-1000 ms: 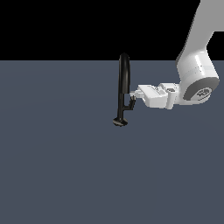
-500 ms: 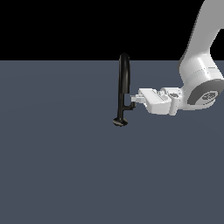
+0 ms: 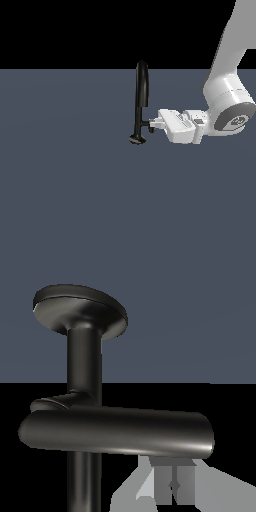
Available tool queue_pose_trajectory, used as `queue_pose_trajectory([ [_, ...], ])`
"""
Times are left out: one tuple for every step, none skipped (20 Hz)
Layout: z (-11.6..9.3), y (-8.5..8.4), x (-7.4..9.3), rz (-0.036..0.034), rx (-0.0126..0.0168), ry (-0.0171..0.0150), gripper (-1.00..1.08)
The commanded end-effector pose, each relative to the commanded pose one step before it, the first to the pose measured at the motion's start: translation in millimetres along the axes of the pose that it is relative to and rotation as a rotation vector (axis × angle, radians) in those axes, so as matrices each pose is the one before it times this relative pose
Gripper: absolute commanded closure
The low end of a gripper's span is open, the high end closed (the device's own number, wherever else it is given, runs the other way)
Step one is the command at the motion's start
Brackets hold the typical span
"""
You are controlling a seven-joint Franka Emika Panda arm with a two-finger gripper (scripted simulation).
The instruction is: Turn on the faucet by rotating a designated handle.
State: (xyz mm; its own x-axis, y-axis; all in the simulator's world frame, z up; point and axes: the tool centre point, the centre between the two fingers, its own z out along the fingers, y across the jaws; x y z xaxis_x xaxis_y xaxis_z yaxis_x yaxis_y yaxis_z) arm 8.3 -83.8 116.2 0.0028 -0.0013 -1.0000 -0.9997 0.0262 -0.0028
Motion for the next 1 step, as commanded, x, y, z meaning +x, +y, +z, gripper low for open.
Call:
queue_pose_trajectory([
  [-0.20, 14.12, 29.22, 0.03749, 0.00444, -0.00124, 1.08],
])
